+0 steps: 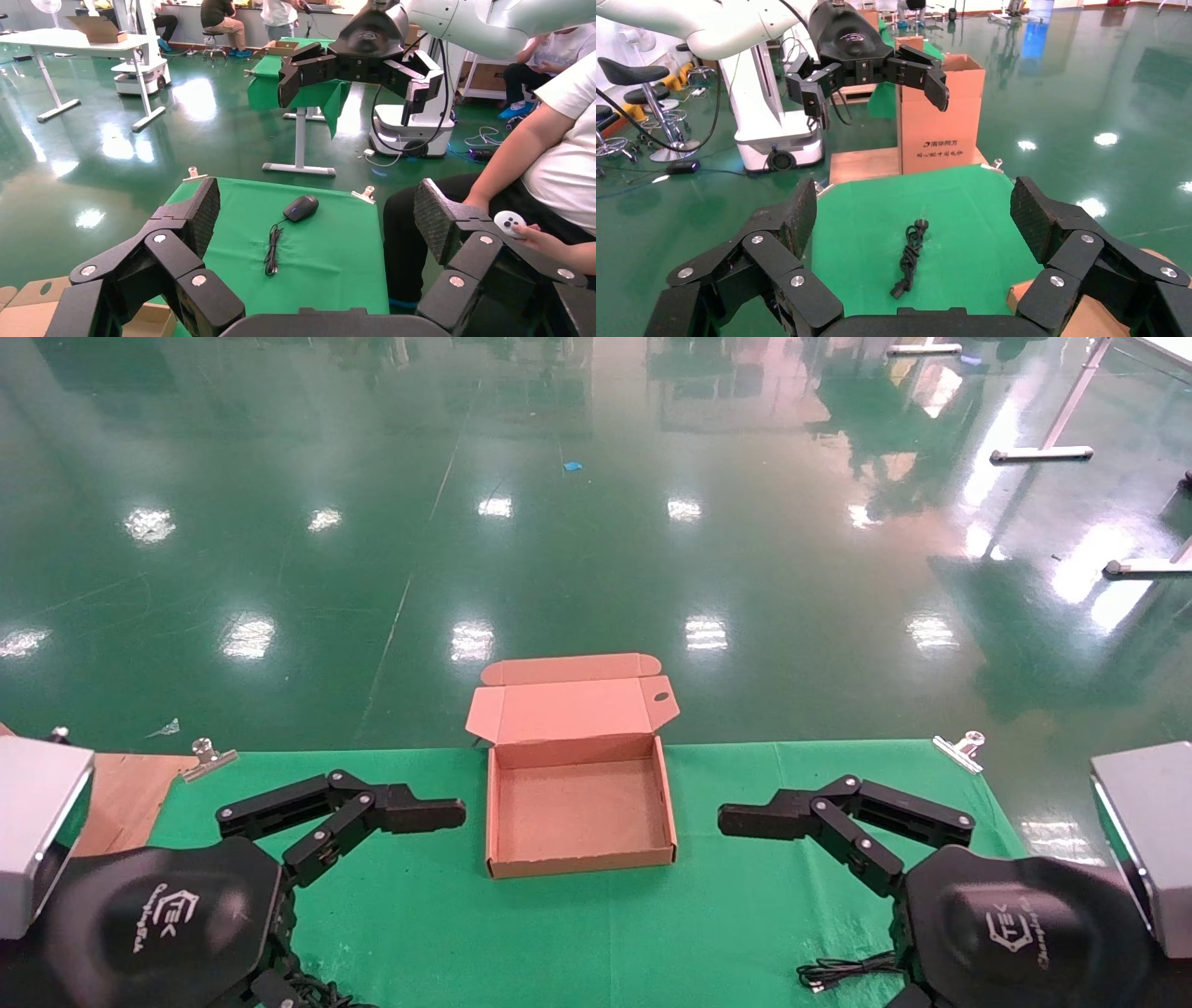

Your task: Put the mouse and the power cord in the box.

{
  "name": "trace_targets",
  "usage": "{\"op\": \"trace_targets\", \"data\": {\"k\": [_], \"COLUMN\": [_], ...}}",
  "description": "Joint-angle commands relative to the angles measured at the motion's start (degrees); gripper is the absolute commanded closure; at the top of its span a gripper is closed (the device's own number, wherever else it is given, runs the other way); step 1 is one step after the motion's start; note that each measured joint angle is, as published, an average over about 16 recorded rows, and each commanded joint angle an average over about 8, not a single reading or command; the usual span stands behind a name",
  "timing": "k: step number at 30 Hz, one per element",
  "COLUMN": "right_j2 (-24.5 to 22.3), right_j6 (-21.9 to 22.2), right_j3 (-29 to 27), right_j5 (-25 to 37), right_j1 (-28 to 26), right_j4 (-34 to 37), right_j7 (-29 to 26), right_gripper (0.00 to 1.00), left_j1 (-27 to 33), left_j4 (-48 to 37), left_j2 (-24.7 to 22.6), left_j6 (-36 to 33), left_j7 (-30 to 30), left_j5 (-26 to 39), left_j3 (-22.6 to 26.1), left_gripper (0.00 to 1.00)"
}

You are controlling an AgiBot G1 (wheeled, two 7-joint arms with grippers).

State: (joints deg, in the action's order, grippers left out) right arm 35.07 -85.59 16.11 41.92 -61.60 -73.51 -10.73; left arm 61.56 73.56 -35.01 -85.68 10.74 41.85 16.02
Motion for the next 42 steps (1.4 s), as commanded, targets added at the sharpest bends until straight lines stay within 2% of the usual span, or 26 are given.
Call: {"op": "trace_targets", "data": {"k": [1, 25, 29, 32, 39, 42], "right_j2": [0.0, 0.0, 0.2, 1.0, 6.1, 9.0], "right_j6": [0.0, 0.0, 0.2, 0.2, -2.2, -2.9], "right_j3": [0.0, 0.0, 0.8, 3.0, 13.6, 17.9], "right_j5": [0.0, 0.1, 2.1, 7.8, 33.1, 42.0], "right_j1": [0.0, 0.0, -0.5, -2.7, -13.1, -16.6], "right_j4": [0.0, 0.0, 0.0, -0.1, 0.8, 3.2], "right_j7": [0.0, 0.0, 0.4, 1.4, 5.3, 7.4], "right_gripper": [0.00, 0.00, 0.00, 0.00, 0.00, 0.00], "left_j1": [0.0, 0.1, 0.1, 0.7, 7.3, 10.8], "left_j4": [0.0, -0.1, -0.9, -2.8, -10.2, -14.2], "left_j2": [0.0, 0.0, 0.1, 0.2, -0.6, -2.2], "left_j6": [0.0, 0.0, 0.1, -0.2, -3.0, -4.1], "left_j7": [0.0, -0.1, -0.1, 0.0, -1.6, -3.5], "left_j5": [0.0, 0.0, 1.0, 3.7, 18.7, 24.4], "left_j3": [0.0, 0.1, 0.5, 1.6, 8.3, 11.5], "left_gripper": [0.00, 0.00, 0.00, 0.00, 0.00, 0.00]}}
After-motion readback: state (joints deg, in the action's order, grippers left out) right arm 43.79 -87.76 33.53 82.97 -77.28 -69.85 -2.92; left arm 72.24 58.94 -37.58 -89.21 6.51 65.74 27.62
